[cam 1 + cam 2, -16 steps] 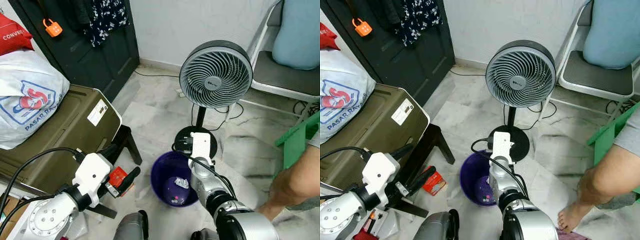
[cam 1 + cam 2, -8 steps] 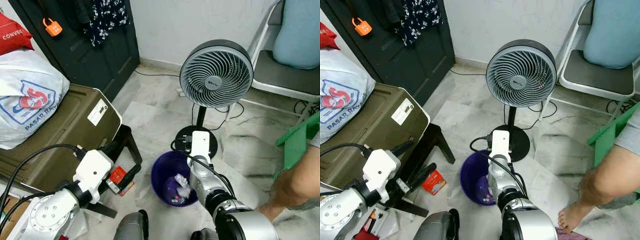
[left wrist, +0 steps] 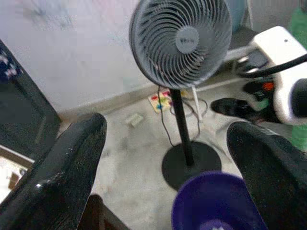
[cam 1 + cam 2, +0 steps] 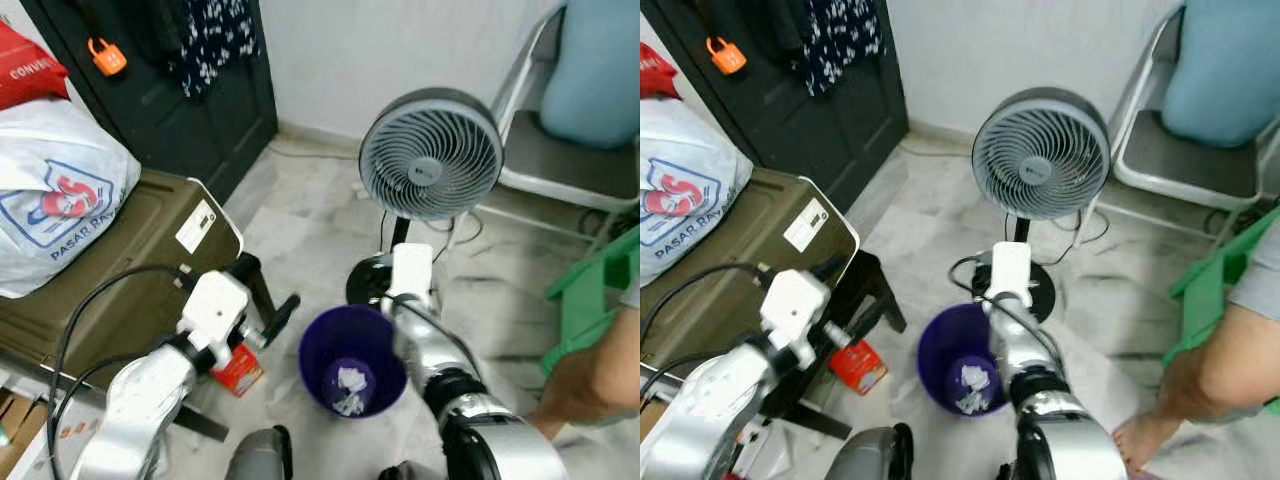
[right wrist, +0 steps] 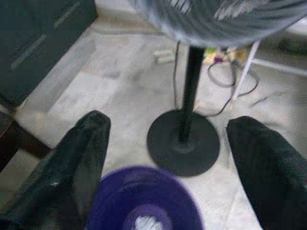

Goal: Clean up the room

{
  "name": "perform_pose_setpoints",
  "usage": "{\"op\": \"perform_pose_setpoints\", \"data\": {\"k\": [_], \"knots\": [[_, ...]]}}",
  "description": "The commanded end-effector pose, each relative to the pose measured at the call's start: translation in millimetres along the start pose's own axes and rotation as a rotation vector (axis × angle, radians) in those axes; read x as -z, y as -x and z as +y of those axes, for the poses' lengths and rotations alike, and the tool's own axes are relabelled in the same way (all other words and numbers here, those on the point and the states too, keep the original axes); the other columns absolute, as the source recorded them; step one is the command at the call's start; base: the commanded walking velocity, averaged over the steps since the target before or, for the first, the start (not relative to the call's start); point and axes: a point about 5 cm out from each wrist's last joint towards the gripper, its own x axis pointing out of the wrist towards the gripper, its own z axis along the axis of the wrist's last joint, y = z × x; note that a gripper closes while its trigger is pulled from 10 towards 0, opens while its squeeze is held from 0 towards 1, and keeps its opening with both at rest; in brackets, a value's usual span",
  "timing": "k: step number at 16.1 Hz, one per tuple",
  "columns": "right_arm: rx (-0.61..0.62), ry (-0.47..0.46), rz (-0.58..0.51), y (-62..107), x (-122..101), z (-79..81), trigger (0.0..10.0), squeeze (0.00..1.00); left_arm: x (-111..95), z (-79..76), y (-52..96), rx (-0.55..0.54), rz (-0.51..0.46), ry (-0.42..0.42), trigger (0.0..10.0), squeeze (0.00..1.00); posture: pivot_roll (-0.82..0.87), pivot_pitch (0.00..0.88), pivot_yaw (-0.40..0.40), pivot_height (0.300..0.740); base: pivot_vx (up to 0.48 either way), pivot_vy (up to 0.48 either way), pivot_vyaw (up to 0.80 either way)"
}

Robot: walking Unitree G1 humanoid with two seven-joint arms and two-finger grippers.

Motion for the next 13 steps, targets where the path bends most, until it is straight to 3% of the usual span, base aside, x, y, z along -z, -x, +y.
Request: {"op": "perform_pose_setpoints", "data": {"k": [1,3,6,9,12,13], "knots": [[-0.03,0.002,-0.006,0.2,-3,6.4,10.0,1.0,4,3.3,-0.3,-0.021,0.013,-0.019,10.0,0.0,0.12,0.0,0.061,0.74,0.0,0.0,0.0],[-0.099,0.068,-0.121,17.4,-13,-0.4,10.0,1.0,7,16.7,-22.3,-0.163,-0.008,0.004,10.0,0.0,0.08,0.0,0.047,0.74,0.0,0.0,0.0],[-0.158,0.12,-0.206,32.5,-19,-3.9,10.0,1.0,10,21.2,-34.8,-0.227,-0.028,0.0,10.0,0.0,0.04,0.0,0.036,0.74,0.0,0.0,0.0],[-0.163,0.128,-0.327,35.2,-43,-13.2,10.0,1.0,14,32.7,-40.4,-0.318,-0.054,-0.003,10.0,0.0,0.04,0.0,0.009,0.74,0.0,0.0,0.0],[-0.183,0.143,-0.346,44.2,-47,-12.5,10.0,0.96,16,41.7,-41.2,-0.384,-0.062,-0.001,10.0,0.0,0.05,0.0,0.0,0.74,0.0,0.0,0.0],[-0.187,0.142,-0.363,53.1,-46,-13.7,10.0,0.0,18,42.6,-39.1,-0.399,-0.065,-0.001,10.0,0.0,0.06,0.0,-0.004,0.74,0.0,0.0,0.0]]}}
